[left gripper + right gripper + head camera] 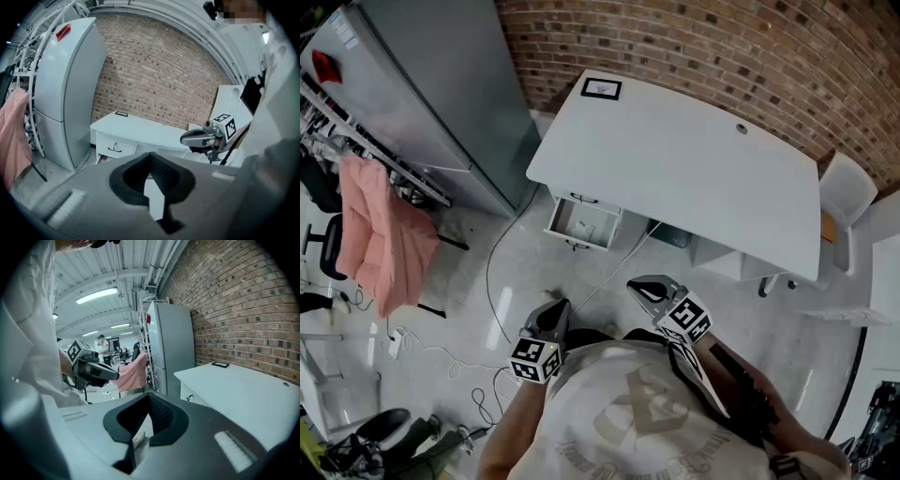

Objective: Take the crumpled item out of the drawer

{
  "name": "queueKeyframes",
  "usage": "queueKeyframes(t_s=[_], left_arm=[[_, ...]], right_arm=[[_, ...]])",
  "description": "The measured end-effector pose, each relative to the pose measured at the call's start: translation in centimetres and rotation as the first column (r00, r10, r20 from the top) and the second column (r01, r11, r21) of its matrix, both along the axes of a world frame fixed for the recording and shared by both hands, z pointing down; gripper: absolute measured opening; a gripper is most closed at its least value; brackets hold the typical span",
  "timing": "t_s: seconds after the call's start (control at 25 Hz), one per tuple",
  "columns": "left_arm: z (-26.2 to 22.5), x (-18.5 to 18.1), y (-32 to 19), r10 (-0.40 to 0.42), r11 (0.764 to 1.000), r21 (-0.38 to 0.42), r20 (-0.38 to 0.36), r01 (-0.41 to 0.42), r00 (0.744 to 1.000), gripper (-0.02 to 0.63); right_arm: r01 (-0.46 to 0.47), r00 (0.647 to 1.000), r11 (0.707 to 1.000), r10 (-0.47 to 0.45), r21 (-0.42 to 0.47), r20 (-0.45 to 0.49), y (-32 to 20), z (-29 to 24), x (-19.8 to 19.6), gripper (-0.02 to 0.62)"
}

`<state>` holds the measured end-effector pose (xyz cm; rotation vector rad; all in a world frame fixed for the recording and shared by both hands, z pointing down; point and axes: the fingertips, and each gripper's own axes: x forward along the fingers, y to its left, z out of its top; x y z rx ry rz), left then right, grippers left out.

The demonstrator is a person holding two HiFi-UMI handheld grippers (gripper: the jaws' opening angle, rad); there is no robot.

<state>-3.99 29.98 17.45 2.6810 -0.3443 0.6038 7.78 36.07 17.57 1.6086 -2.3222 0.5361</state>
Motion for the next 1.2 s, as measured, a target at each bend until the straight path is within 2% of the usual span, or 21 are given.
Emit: queueKeyframes(t_s=[0.48, 0.8, 1.2], left_arm=[[-1.0, -3.5, 4.0, -0.069, 0.997, 0.028, -0.005, 0.069, 0.998, 0.003], [-1.4, -4.7, 5.3, -0.111, 0.993, 0.039, -0.003, 0.111, 0.994, 0.003], [-1.3, -7.4, 4.0, -0.174, 0.985, 0.025, 0.020, 0.173, 0.985, 0.003]], right_arm=[[0.031, 0.999, 0.998, -0.033, 0.063, 0.025, 2.9, -1.5, -2.8, 0.008], [0.056, 0.998, 0.997, -0.058, 0.047, 0.027, 4.3, -0.8, -3.3, 0.008], [0.086, 0.996, 0.995, -0.087, 0.042, 0.035, 1.1, -0.5, -4.4, 0.008]])
